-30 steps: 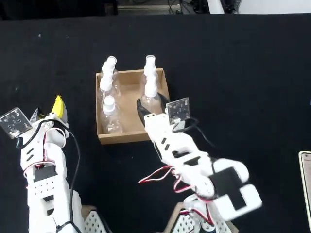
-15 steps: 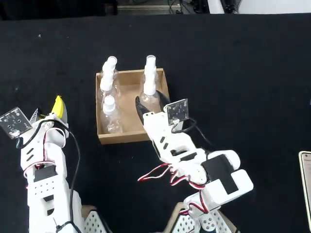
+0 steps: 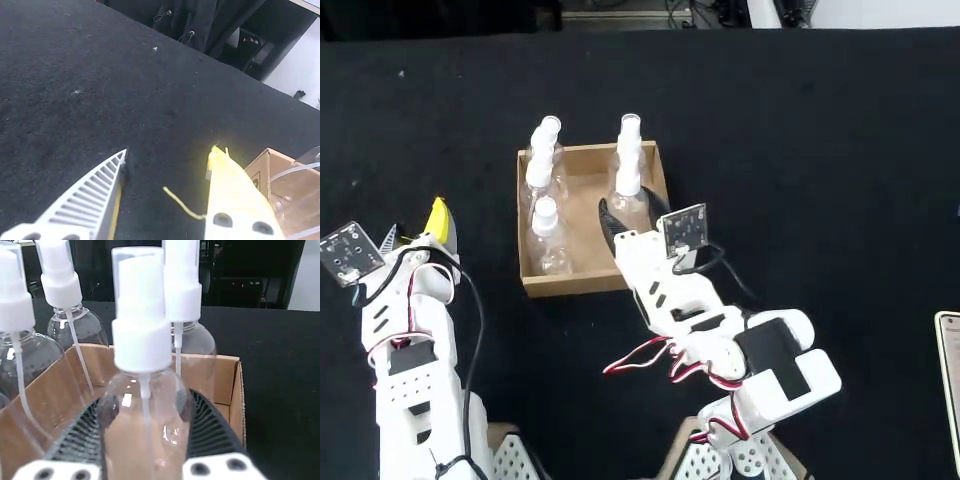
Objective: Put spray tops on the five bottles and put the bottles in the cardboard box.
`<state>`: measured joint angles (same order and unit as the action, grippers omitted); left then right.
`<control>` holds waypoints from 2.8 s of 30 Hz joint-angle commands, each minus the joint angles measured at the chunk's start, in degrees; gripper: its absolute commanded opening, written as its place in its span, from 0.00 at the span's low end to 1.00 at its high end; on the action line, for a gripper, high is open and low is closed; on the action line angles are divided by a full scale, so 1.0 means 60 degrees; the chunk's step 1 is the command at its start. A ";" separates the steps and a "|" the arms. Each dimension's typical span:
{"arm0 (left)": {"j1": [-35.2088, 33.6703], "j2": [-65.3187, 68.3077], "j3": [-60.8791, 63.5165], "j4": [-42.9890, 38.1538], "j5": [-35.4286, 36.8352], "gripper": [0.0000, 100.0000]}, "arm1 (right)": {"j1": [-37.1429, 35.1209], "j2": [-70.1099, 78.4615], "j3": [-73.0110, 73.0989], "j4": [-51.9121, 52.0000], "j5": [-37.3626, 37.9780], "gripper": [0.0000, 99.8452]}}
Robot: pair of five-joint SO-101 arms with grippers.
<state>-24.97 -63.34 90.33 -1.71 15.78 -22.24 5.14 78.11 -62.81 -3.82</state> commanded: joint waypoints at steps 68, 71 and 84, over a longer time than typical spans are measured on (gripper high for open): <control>-0.0066 -0.0190 -0.0154 -0.0234 0.0059 0.23 | 0.0220 -0.3011 0.0579 0.0645 -0.0059 0.37; -0.0037 -0.0176 -0.0139 -0.0234 0.0059 0.23 | 0.0264 -0.4095 0.0564 0.1612 -0.0059 0.37; -0.0007 -0.0117 -0.0125 -0.0176 0.0000 0.21 | 0.0308 -1.0527 -0.0125 0.8161 -0.0059 0.37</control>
<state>-24.97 -63.34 90.33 -1.71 15.78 -22.15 -47.08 81.71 -25.36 -3.82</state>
